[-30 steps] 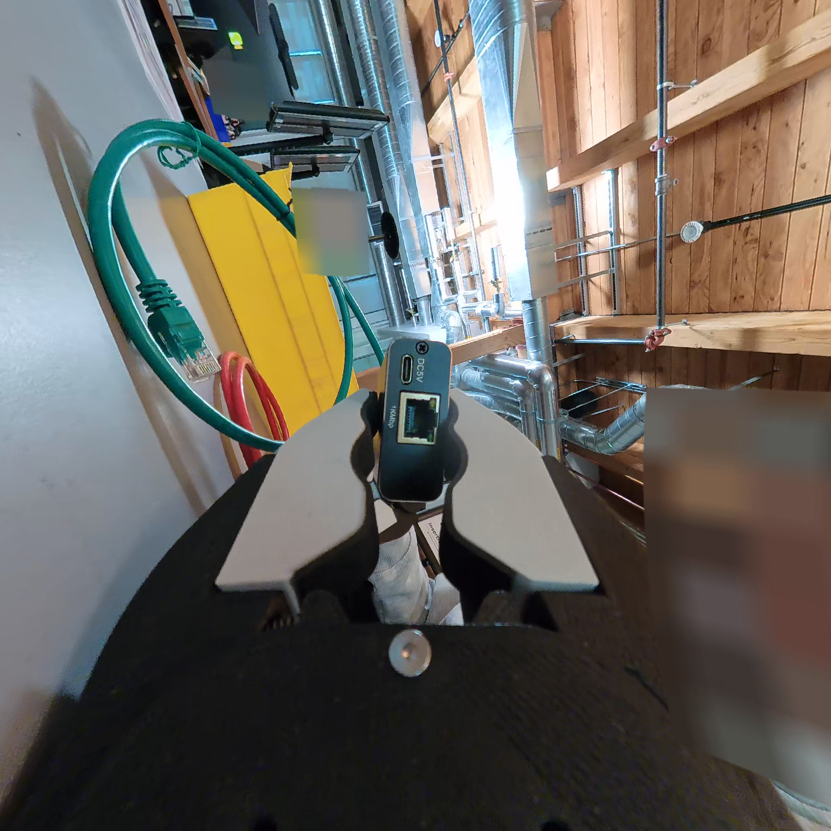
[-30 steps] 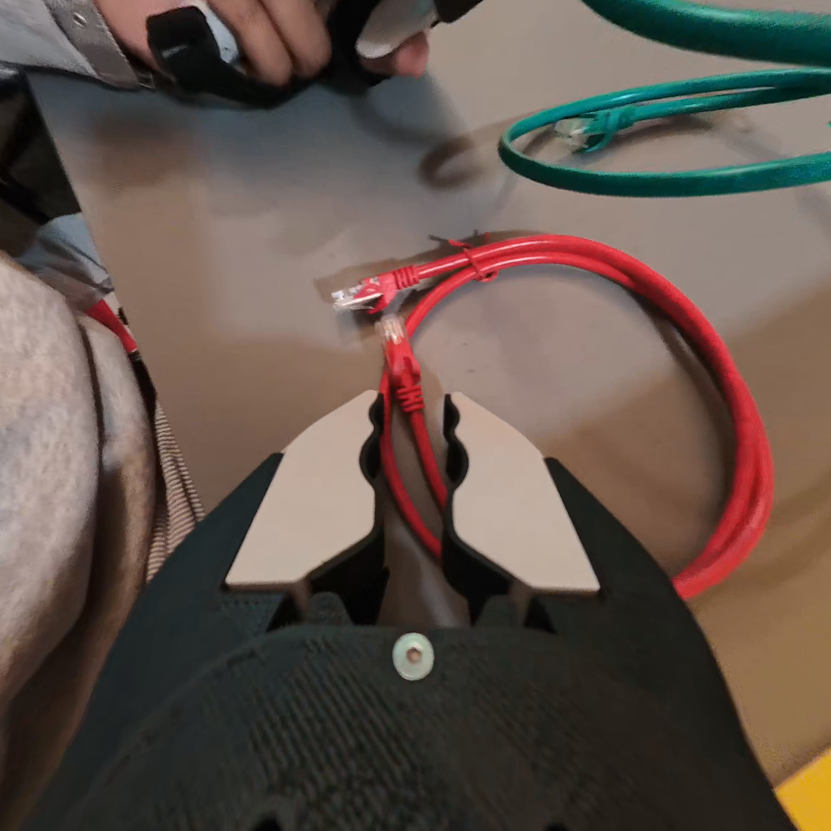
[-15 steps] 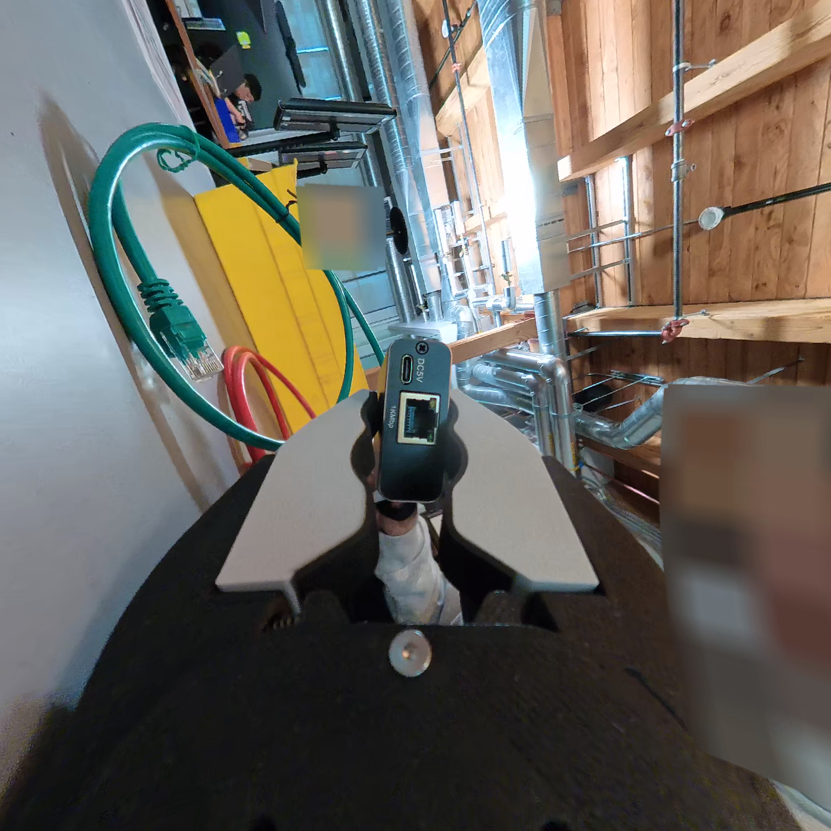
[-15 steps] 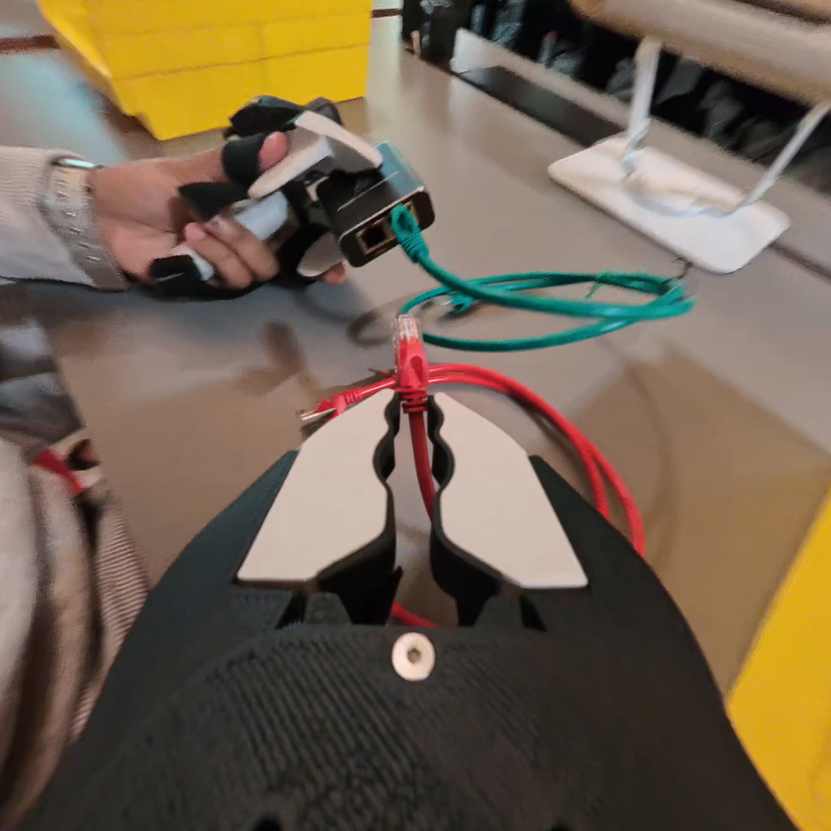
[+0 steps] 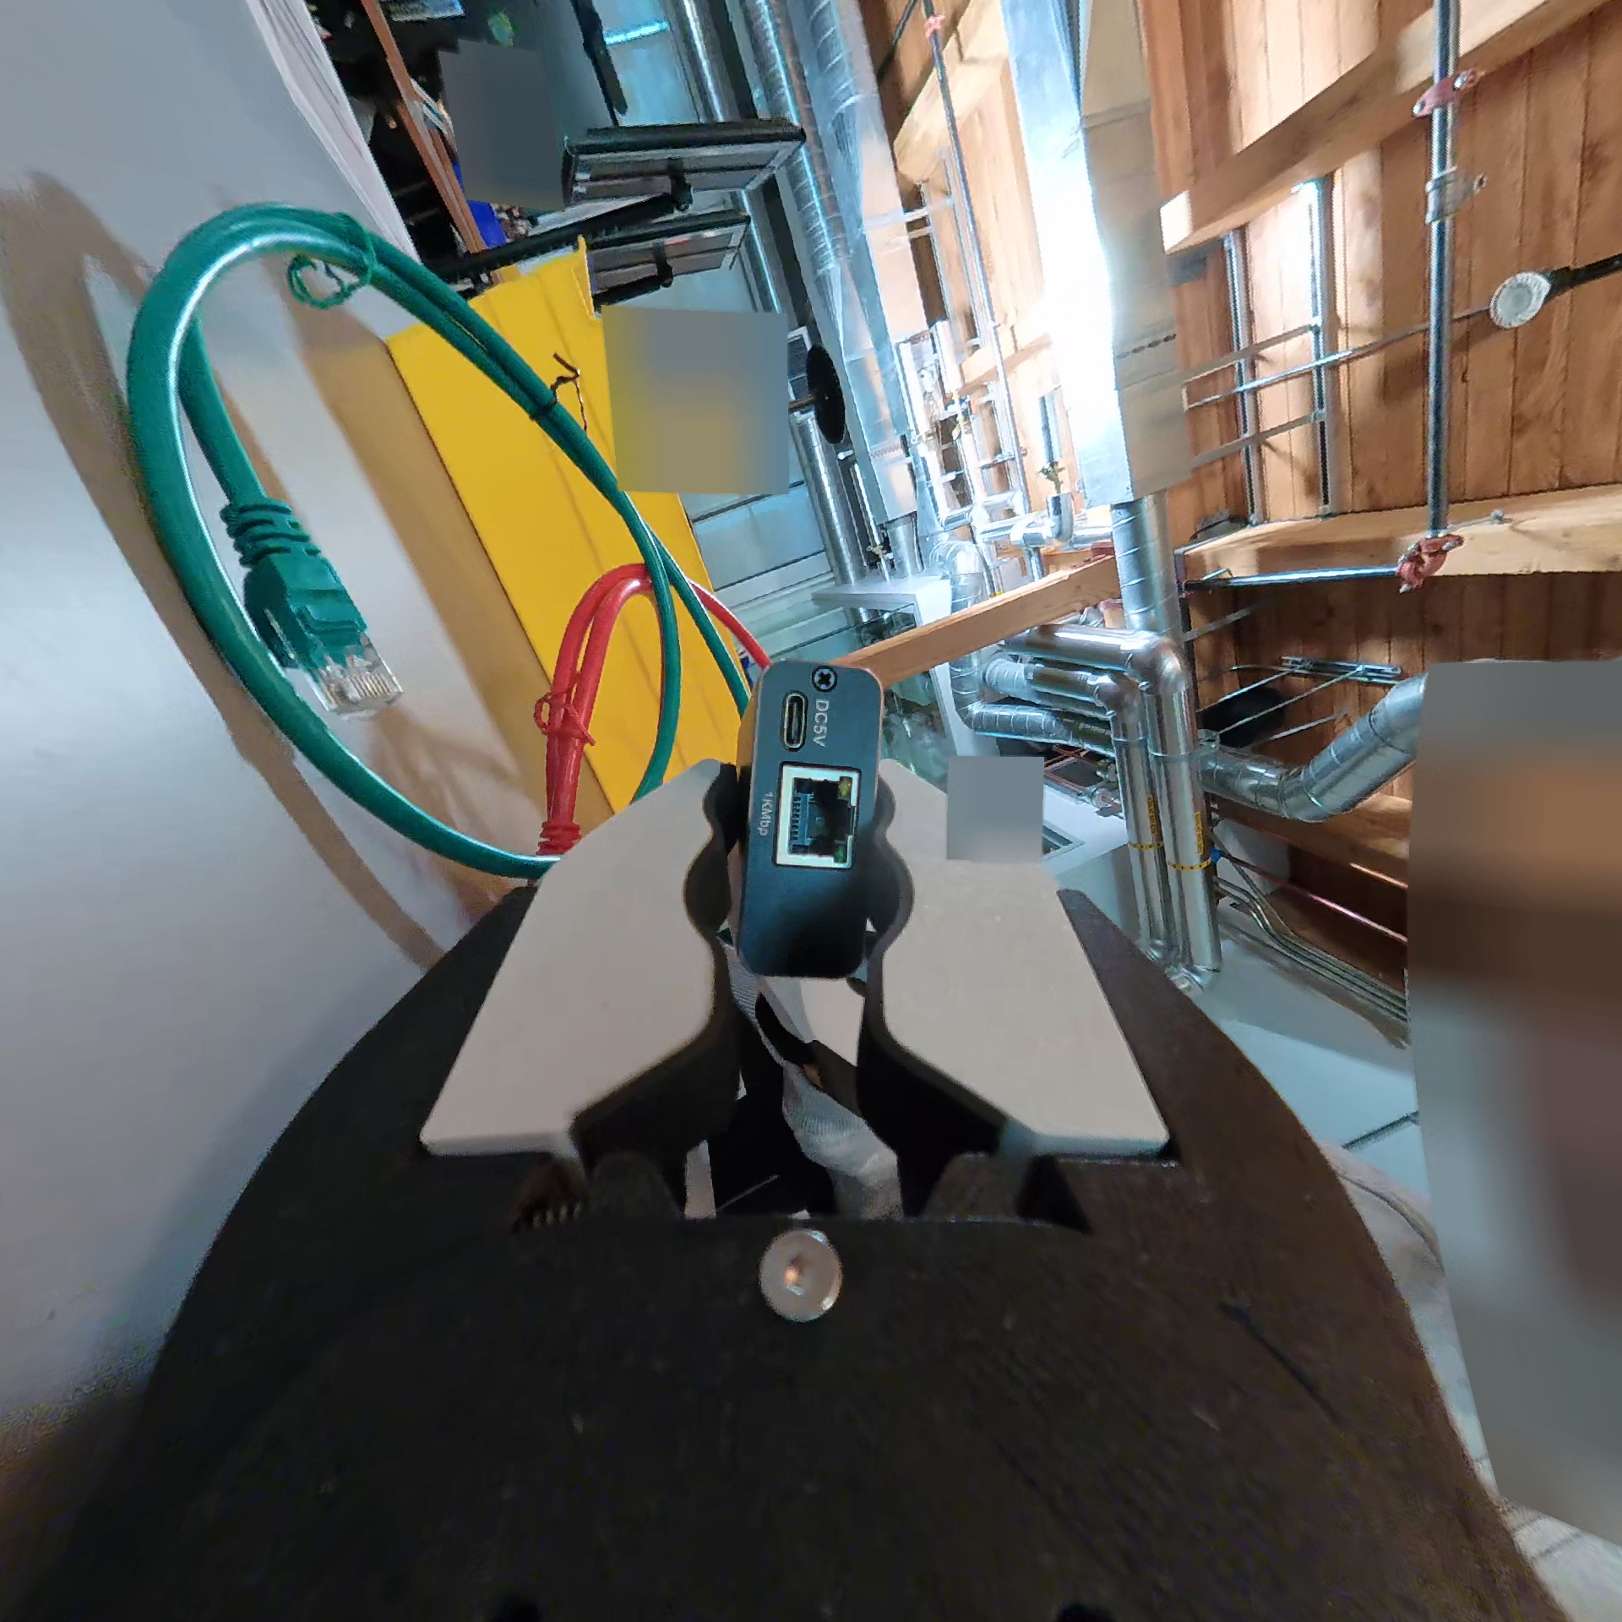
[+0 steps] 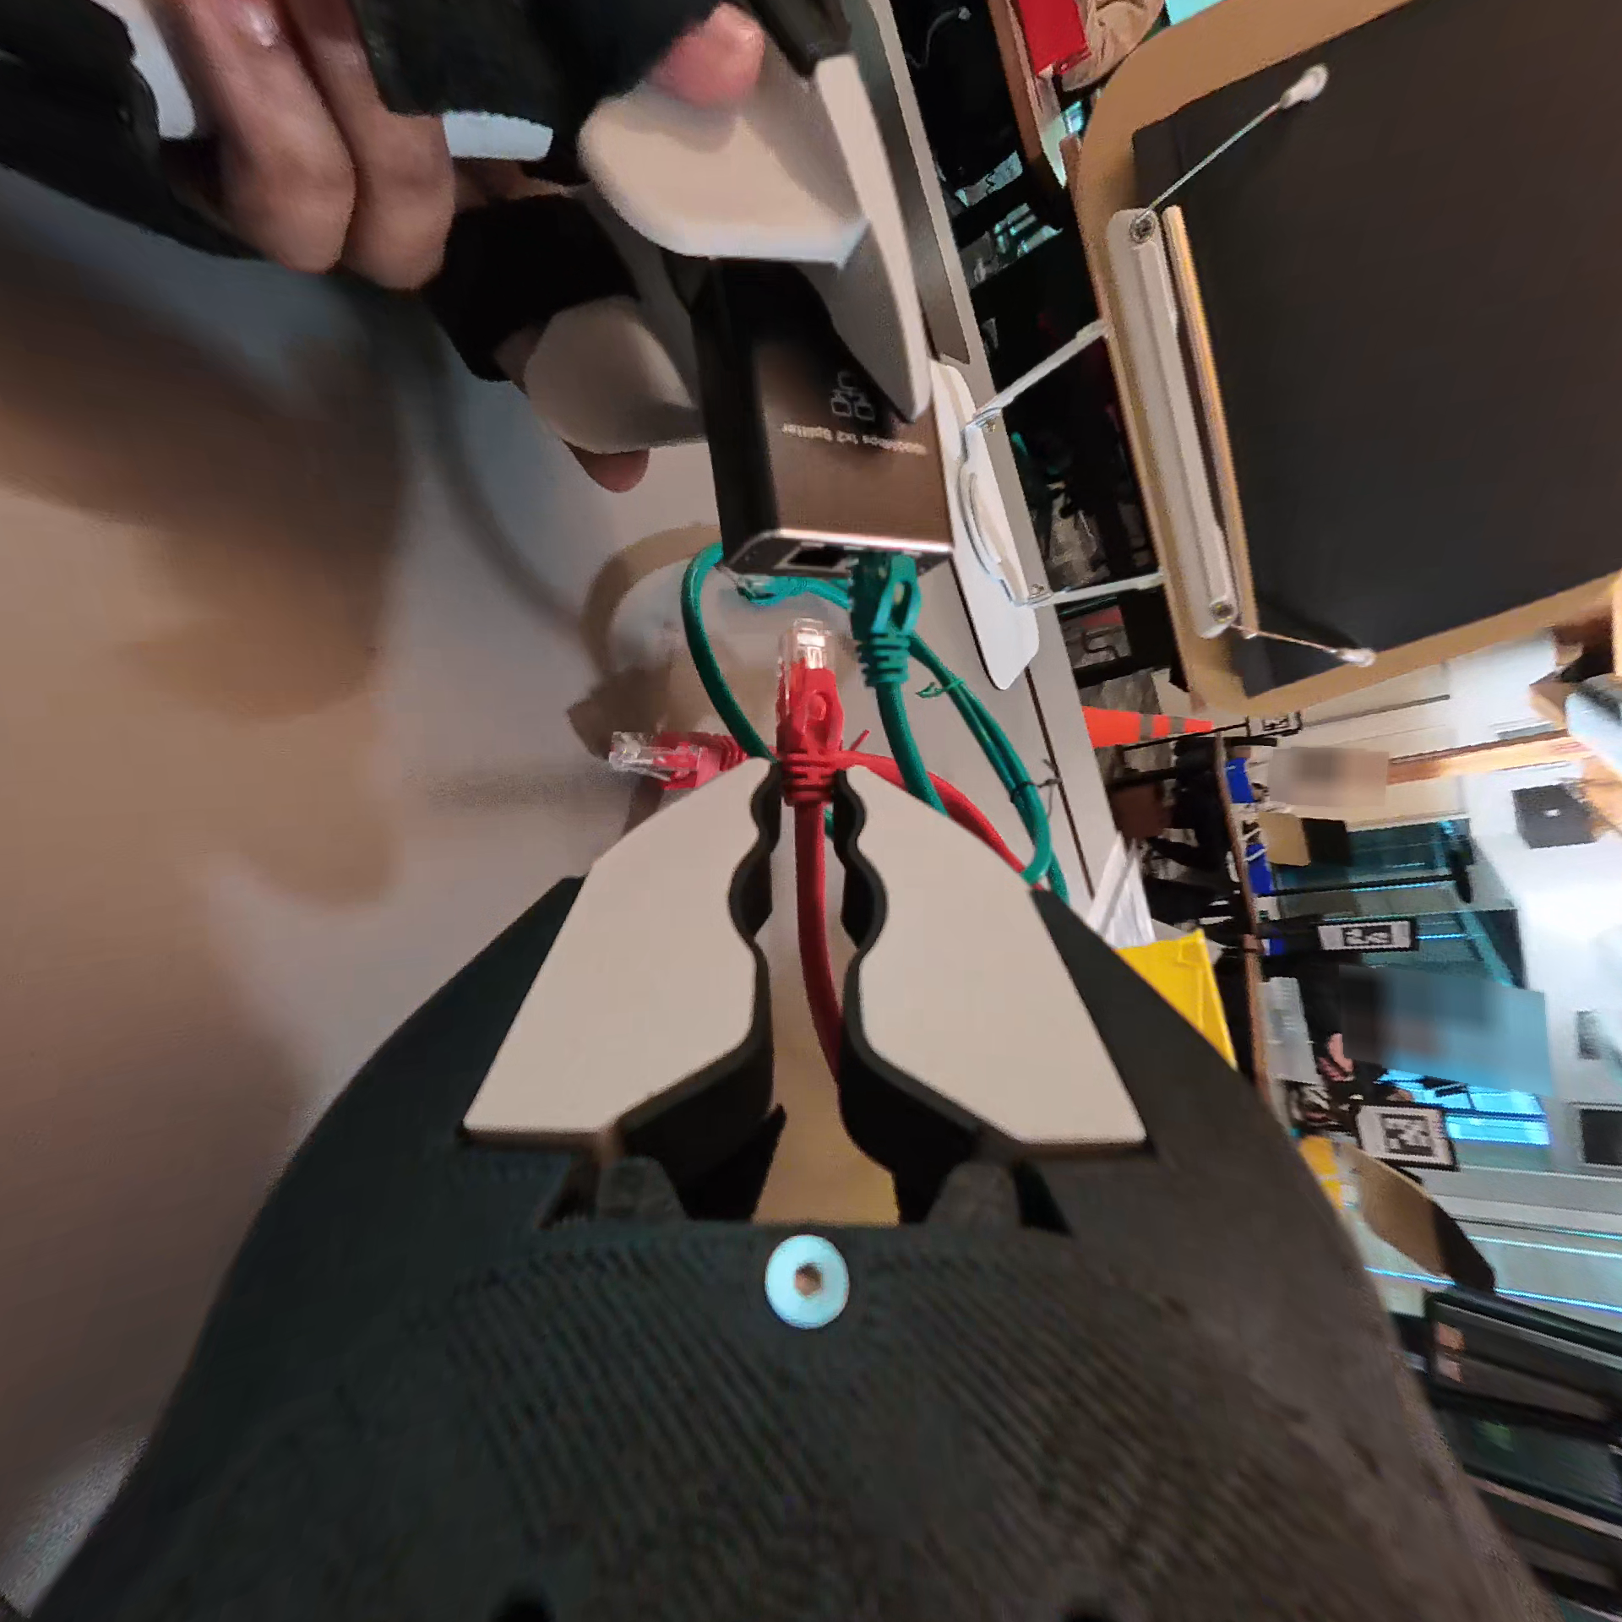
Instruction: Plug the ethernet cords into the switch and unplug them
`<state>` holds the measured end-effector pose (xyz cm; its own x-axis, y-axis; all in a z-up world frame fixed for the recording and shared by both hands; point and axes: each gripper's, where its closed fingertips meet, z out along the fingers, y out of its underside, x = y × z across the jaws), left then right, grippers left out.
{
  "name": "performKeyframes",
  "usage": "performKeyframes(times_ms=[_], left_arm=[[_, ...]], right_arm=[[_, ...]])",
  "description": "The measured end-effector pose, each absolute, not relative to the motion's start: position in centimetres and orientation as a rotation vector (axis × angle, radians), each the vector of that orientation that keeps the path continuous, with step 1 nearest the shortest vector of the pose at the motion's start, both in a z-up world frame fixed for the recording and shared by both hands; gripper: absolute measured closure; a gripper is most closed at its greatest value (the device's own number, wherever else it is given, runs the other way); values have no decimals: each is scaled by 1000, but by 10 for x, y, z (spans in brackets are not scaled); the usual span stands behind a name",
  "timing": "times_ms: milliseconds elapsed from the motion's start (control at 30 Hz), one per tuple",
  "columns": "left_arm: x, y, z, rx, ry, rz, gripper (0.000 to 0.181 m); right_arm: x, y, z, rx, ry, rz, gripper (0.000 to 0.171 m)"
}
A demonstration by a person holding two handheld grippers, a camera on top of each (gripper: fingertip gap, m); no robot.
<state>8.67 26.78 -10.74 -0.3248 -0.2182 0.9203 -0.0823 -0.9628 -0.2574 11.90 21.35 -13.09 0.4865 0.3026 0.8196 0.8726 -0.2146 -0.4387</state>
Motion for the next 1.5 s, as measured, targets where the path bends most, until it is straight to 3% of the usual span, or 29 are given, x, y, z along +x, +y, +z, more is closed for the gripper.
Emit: performKeyframes(times_ms=[33,400,1500], left_arm=[[88,265,-108,-1777,410,-2459,157],[94,254,-109,-1805,481,-2451,156],[93,245,-106,-1794,541,-2586,157]], right_arm=[[119,214,-131,-1754,-1006,-750,160],[115,212,-129,-1684,-1065,-830,160],[104,203,-123,-1680,-1012,-559,160]])
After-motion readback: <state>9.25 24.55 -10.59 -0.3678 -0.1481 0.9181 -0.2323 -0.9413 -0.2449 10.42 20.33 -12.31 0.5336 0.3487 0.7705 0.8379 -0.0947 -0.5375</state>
